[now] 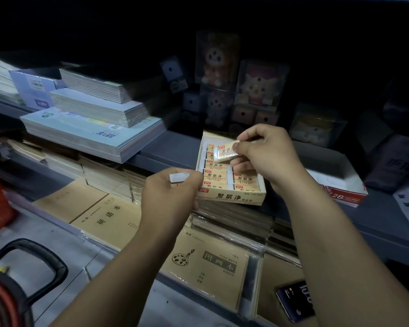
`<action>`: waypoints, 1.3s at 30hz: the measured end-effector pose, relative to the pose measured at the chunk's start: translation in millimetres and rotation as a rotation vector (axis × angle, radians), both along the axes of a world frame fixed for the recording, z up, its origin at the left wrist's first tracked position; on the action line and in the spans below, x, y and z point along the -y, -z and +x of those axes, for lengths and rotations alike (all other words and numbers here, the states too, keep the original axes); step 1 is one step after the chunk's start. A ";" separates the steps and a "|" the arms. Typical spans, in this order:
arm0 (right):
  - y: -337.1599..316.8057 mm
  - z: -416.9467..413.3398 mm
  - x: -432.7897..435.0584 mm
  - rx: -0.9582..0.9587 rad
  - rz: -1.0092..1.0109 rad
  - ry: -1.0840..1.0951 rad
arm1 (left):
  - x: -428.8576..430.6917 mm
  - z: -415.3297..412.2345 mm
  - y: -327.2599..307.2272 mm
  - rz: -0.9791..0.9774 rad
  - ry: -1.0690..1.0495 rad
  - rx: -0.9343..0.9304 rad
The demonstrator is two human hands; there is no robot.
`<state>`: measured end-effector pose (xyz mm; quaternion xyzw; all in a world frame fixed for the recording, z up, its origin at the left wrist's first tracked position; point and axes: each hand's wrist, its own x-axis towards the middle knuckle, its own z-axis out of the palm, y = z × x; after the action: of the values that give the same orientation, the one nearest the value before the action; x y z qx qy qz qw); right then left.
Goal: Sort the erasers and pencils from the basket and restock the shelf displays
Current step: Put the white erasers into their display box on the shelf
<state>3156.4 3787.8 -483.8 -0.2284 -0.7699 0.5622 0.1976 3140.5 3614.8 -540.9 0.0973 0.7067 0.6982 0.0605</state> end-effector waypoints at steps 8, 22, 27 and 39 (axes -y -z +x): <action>6.6 -14.0 0.0 0.075 0.118 -0.018 | 7.0 -0.5 -1.7 0.064 0.059 0.055; 14.2 -41.3 2.8 0.203 0.621 0.012 | -2.3 -44.2 -9.4 0.363 0.054 0.207; 20.9 -48.7 3.5 0.188 0.654 0.078 | -0.9 -42.1 -13.3 0.434 0.018 0.201; 7.6 -35.7 4.9 0.238 0.725 -0.066 | 0.5 -46.3 -10.6 0.469 0.040 0.158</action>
<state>3120.7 3782.8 -491.4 -0.1826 -0.9433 0.2289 0.1566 3094.2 3614.3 -530.3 0.0678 0.5162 0.8473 0.1052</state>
